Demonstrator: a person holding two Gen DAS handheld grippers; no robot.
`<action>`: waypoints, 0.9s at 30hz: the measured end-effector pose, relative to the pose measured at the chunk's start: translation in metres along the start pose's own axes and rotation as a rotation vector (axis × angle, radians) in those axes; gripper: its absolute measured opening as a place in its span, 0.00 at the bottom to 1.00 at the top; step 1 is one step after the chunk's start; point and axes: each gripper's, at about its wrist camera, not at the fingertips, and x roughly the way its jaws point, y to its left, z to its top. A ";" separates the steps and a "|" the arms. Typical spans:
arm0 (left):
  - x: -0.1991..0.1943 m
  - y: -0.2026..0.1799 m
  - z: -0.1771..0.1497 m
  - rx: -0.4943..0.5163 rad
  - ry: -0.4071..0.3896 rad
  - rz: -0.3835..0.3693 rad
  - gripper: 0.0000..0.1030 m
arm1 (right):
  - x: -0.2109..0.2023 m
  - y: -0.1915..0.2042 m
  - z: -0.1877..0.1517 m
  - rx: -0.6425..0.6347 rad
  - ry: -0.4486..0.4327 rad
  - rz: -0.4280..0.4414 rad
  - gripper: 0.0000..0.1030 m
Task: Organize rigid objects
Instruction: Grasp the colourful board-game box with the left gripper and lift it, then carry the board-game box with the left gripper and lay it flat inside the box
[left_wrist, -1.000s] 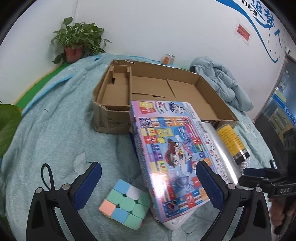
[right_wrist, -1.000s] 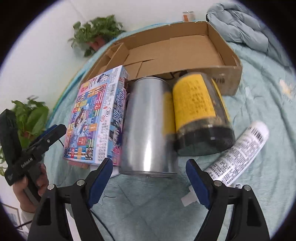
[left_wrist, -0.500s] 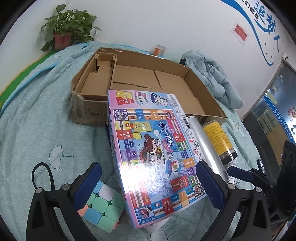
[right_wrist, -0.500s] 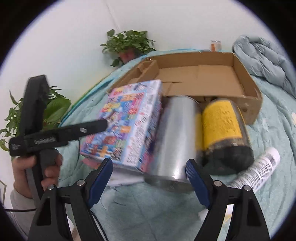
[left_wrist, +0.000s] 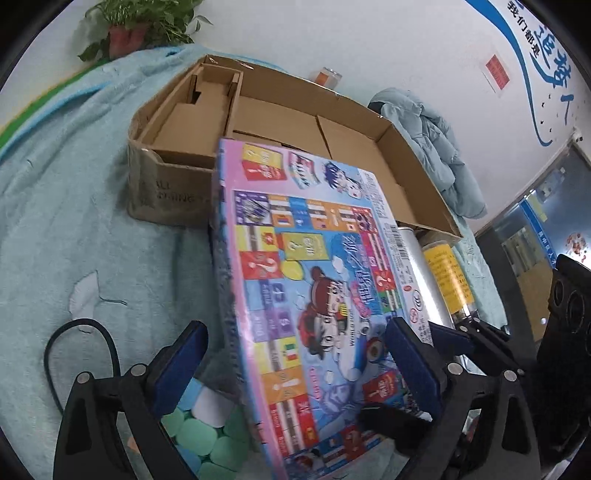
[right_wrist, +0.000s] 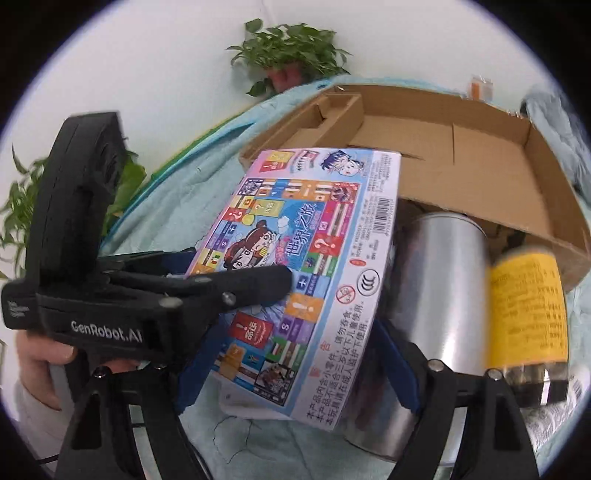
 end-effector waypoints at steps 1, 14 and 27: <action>0.001 0.001 -0.001 -0.004 0.002 -0.008 0.94 | 0.001 0.000 0.000 0.002 -0.001 -0.002 0.82; -0.017 -0.021 -0.022 0.051 -0.101 0.045 0.81 | -0.003 0.013 -0.005 0.009 -0.092 -0.067 0.82; -0.068 -0.071 -0.009 0.177 -0.300 0.084 0.81 | -0.044 0.020 0.012 -0.020 -0.323 -0.148 0.77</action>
